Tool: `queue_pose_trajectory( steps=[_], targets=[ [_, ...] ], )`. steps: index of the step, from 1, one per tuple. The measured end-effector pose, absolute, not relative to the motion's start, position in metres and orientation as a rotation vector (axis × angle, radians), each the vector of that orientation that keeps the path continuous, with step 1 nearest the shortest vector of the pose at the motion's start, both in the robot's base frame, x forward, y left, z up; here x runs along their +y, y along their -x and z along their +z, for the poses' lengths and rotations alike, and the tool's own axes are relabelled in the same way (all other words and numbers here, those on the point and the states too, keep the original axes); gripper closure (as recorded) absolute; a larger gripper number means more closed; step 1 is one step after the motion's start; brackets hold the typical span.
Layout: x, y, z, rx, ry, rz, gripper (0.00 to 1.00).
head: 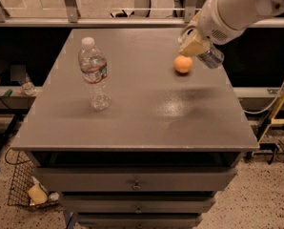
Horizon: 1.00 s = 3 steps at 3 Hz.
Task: Knock redbull can over
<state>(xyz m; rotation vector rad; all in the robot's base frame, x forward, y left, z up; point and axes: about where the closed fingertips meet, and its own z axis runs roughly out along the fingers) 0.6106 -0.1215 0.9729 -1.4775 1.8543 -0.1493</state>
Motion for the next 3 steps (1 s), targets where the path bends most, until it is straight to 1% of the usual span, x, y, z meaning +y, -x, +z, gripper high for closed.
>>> queue_pose_trajectory(
  steps=[1,2,3],
  targets=[
    [-0.073,-0.603,0.961,1.721,1.936,-0.281,1.00],
    [-0.037,-0.593,0.935,1.624,2.242,-0.278,1.00],
    [-0.020,-0.586,0.907,1.593,2.429,-0.265,1.00]
  ],
)
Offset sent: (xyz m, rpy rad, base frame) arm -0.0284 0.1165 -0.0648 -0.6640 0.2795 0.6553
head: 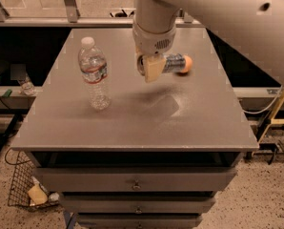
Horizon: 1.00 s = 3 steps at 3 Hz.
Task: Knock redbull can over
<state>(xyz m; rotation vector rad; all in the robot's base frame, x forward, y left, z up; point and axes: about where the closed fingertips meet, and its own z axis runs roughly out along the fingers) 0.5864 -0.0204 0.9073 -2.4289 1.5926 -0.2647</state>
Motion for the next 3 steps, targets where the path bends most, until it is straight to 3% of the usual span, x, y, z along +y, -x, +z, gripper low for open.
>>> queue_pose_trajectory(
  steps=[3],
  targets=[
    [-0.020,-0.591,0.850,1.729,2.503,-0.142,1.00]
  ],
)
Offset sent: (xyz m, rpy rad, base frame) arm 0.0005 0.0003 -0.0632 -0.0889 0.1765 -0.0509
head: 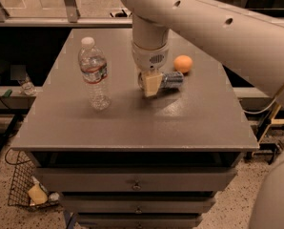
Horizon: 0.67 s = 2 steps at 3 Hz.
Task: Knock redbull can over
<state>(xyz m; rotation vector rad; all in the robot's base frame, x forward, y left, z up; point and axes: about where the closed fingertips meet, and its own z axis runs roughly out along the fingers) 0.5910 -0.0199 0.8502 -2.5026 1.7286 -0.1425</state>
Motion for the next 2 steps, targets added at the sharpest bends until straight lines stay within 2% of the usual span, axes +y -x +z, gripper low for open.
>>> queue_pose_trajectory(
  steps=[1,2],
  targets=[
    [-0.0176,-0.5935,0.8384,1.748,2.497,-0.092,1.00],
    [-0.0167,-0.5944,0.8373,1.745,2.495,-0.093,0.84]
  ],
)
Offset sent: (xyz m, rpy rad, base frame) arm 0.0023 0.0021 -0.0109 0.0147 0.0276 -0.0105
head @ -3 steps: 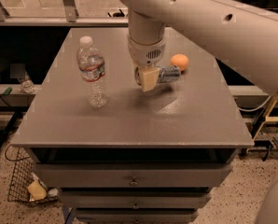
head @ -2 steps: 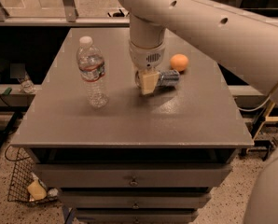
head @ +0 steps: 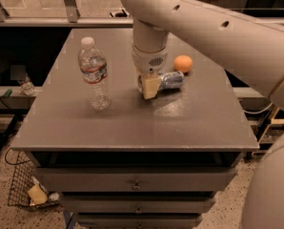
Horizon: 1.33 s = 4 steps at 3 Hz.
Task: Knock redbull can over
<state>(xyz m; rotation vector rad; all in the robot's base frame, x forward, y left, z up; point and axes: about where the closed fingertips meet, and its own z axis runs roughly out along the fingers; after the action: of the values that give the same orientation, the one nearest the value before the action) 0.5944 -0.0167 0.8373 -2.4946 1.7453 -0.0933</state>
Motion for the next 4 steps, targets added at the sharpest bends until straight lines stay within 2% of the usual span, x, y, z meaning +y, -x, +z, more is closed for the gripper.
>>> queue_pose_trajectory(
  steps=[3,4],
  targets=[
    [-0.0145,-0.5969,0.8340,1.739,2.489,-0.096,0.14],
    [-0.0139,-0.5975,0.8329,1.737,2.488,-0.096,0.00]
  ],
)
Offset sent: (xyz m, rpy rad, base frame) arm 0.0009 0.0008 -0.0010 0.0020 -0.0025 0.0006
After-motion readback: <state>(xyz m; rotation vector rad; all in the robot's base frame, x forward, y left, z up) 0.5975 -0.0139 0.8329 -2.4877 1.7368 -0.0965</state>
